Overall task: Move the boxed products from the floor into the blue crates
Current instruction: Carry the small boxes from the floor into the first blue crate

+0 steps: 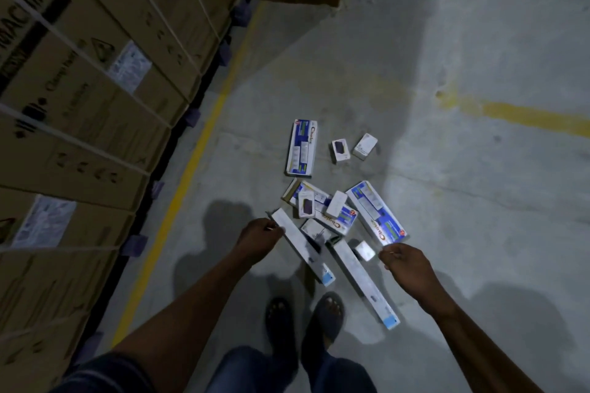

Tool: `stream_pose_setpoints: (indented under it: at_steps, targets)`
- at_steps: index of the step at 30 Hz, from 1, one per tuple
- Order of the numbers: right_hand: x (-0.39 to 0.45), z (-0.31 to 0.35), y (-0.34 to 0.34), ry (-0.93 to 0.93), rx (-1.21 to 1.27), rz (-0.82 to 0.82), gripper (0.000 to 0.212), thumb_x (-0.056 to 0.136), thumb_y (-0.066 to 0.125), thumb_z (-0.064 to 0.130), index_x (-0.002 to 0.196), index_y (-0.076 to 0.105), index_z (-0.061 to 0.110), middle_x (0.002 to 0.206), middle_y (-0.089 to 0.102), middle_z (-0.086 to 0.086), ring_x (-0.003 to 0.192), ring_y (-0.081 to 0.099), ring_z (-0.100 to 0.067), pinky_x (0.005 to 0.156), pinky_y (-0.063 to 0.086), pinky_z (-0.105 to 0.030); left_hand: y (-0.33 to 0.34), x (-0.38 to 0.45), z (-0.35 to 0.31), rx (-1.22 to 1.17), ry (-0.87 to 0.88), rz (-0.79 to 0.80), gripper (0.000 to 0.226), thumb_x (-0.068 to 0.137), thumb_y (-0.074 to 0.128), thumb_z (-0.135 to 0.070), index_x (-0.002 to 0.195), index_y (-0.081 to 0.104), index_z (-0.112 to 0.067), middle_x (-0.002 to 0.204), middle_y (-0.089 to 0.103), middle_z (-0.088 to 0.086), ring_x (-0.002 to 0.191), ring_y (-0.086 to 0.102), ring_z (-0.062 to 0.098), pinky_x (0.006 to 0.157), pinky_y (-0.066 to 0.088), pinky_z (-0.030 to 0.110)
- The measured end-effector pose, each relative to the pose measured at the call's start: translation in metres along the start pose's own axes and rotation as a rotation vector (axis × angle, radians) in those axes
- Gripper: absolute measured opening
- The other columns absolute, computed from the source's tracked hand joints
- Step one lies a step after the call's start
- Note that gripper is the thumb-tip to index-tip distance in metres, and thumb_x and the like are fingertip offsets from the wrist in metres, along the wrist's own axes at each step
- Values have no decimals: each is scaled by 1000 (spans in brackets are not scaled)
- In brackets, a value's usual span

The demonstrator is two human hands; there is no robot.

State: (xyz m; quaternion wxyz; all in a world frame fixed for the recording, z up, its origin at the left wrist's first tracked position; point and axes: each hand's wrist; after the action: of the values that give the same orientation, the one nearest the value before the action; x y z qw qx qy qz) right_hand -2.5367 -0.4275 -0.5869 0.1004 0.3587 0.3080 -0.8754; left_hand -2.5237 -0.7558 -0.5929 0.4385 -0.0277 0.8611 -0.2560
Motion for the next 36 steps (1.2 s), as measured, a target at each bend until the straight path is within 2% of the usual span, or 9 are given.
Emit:
stream_pose_setpoints:
  at_steps: [7, 12, 14, 18, 21, 23, 26, 30, 36]
  targets:
    - [144, -17, 51, -42, -95, 8, 23, 93, 71, 24, 112, 72, 11, 101, 70, -4, 94, 62, -15, 81, 38, -25, 67, 152, -5, 43, 33, -2, 42, 92, 71, -35, 122, 68, -6, 125, 67, 16, 118, 62, 31, 103, 49, 38]
    - [245, -44, 108, 2, -75, 13, 23, 92, 71, 30, 109, 71, 16, 102, 74, -1, 103, 68, -22, 86, 46, -29, 115, 276, 39, 7, 0, -59, 58, 67, 62, -49, 85, 64, 6, 87, 61, 31, 94, 64, 44, 77, 51, 41]
    - [283, -57, 134, -9, -84, 21, 26, 92, 71, 32, 112, 72, 15, 101, 70, 2, 101, 66, -17, 83, 41, -25, 135, 316, 61, 33, -24, -42, 52, 71, 64, -45, 74, 65, 7, 69, 54, 19, 85, 64, 42, 71, 47, 39]
    - [351, -87, 183, -4, -134, 2, 43, 94, 68, 41, 124, 68, 10, 104, 71, -3, 103, 64, -20, 85, 38, -25, 166, 381, 97, -31, -54, 14, 35, 92, 69, -29, 82, 67, 5, 78, 61, 19, 77, 58, 30, 67, 48, 32]
    - [392, -106, 216, 59, -144, -56, 49, 92, 69, 48, 113, 70, 4, 92, 69, -10, 97, 65, -23, 82, 44, -28, 188, 423, 125, -79, -100, 22, 19, 97, 67, -28, 96, 62, -10, 79, 58, 2, 68, 53, 16, 54, 40, 19]
    - [413, -114, 236, 67, -141, -109, 49, 90, 71, 51, 81, 69, 3, 76, 68, -8, 83, 69, -24, 69, 50, -26, 203, 446, 144, -133, -153, 10, 33, 94, 71, -34, 105, 68, -3, 83, 64, 5, 67, 54, 11, 55, 41, 21]
    - [433, -121, 262, 97, -44, -190, 45, 85, 76, 51, 64, 60, 15, 70, 68, -5, 60, 57, -9, 52, 41, -19, 225, 467, 162, -160, -166, 11, 57, 86, 75, -53, 114, 69, -3, 106, 70, 16, 91, 67, 24, 78, 55, 27]
    - [457, -127, 291, 86, -28, -246, 60, 75, 78, 64, 88, 73, 6, 83, 75, -10, 74, 68, -20, 50, 39, -21, 242, 478, 172, -335, -170, 1, 54, 78, 82, -53, 100, 71, -5, 87, 70, 8, 76, 69, 25, 62, 48, 26]
    - [469, -119, 303, -2, 130, -312, 54, 80, 81, 42, 115, 68, 4, 112, 72, -17, 101, 69, -31, 73, 54, -32, 252, 483, 180, -574, -143, 61, 53, 73, 89, -46, 95, 77, 0, 78, 75, 12, 58, 67, 17, 47, 47, 22]
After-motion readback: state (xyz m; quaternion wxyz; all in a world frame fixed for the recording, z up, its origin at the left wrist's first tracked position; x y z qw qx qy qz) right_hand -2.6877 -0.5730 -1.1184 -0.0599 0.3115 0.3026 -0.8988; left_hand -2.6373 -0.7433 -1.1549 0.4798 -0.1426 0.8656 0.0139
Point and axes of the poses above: each hand's wrist, its own x-axis towards the middle knuckle, its own y-axis out of the palm, z = x × y
